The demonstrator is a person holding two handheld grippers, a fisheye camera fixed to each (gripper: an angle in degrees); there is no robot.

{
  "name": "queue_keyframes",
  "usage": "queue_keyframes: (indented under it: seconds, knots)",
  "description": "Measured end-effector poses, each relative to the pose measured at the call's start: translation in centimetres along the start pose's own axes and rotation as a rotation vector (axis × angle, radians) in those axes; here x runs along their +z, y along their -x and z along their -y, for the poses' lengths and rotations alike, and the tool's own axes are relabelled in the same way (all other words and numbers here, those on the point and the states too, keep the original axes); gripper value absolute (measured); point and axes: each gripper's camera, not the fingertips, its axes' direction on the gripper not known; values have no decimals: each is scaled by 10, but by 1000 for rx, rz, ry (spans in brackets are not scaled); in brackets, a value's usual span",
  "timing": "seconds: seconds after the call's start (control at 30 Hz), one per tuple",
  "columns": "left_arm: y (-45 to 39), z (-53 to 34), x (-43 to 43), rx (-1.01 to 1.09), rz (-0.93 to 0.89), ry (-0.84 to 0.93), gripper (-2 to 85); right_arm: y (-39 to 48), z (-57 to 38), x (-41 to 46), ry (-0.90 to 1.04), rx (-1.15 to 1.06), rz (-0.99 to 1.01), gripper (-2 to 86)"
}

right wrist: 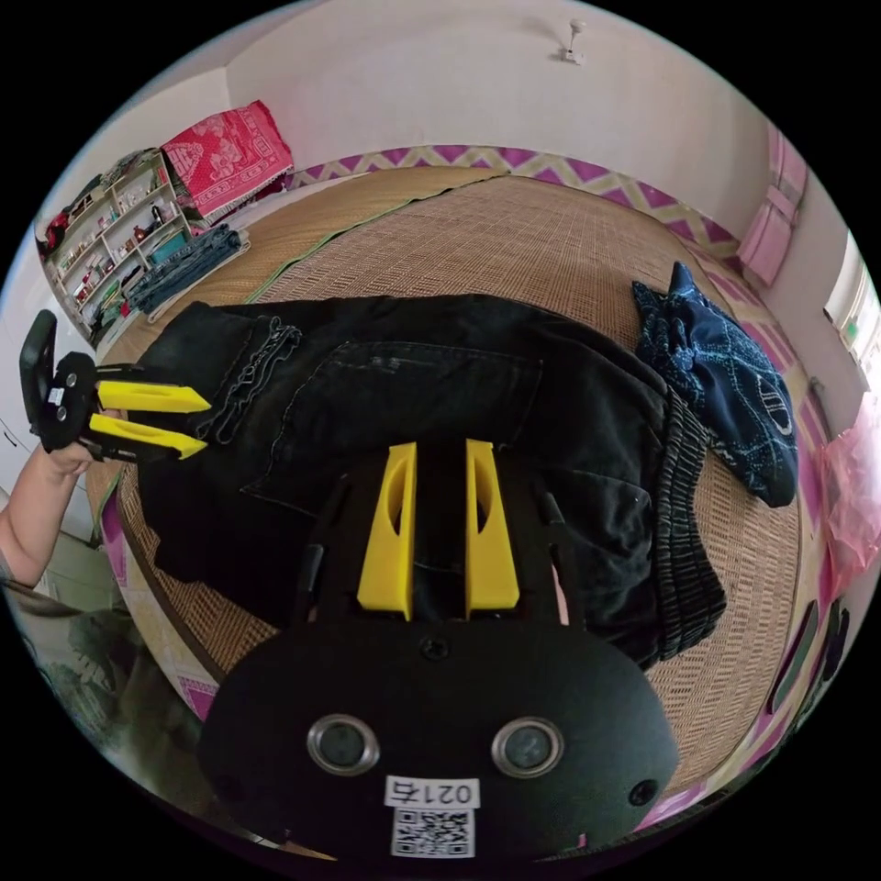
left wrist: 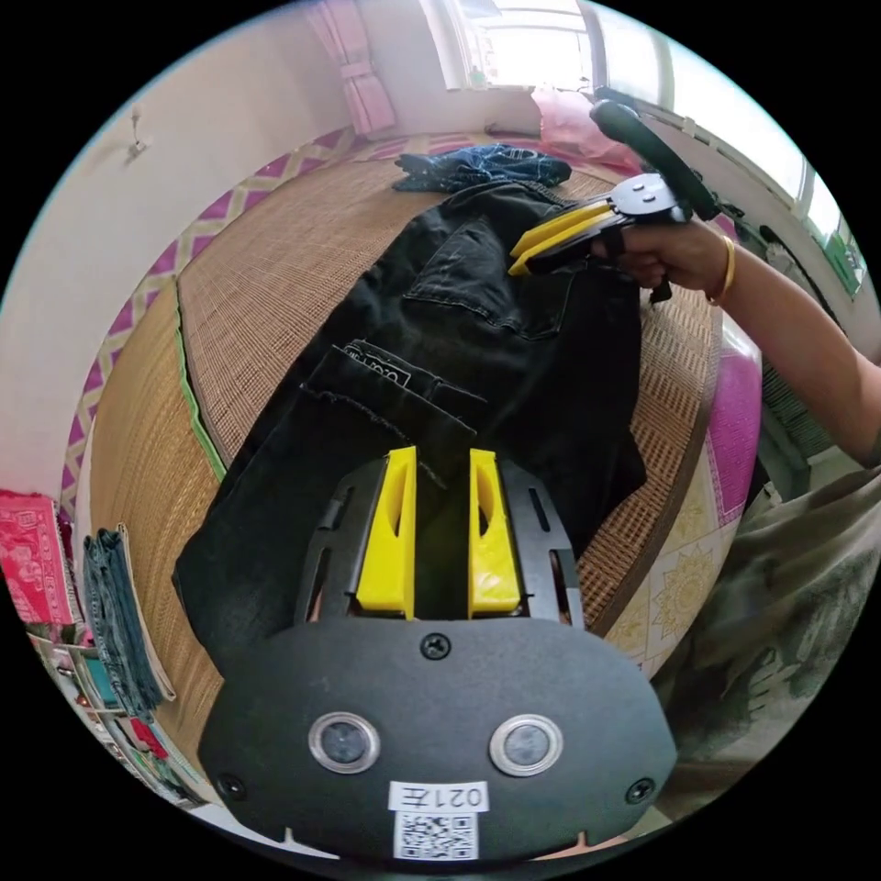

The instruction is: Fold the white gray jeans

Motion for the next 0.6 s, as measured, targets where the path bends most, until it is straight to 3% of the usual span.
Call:
queue_keyframes:
  seconds: [0.13, 0.3, 0.4, 0.47, 0.6]
  knots:
    - [9, -25, -2, -9, 17, 6, 47, 10, -4, 3, 0, 1, -1, 86]
    - [92, -104, -54, -259, -172, -227, 7, 22, -8, 6, 0, 3, 1, 86]
    - [153, -200, -121, -430, -161, -421, -2, 28, -10, 8, 0, 3, 1, 86]
    - [205, -309, -180, -595, -106, -568, -4, 31, -10, 9, 1, 5, 3, 86]
    - [266, -481, -238, -808, 99, -605, -6, 37, -10, 11, 2, 6, 4, 86]
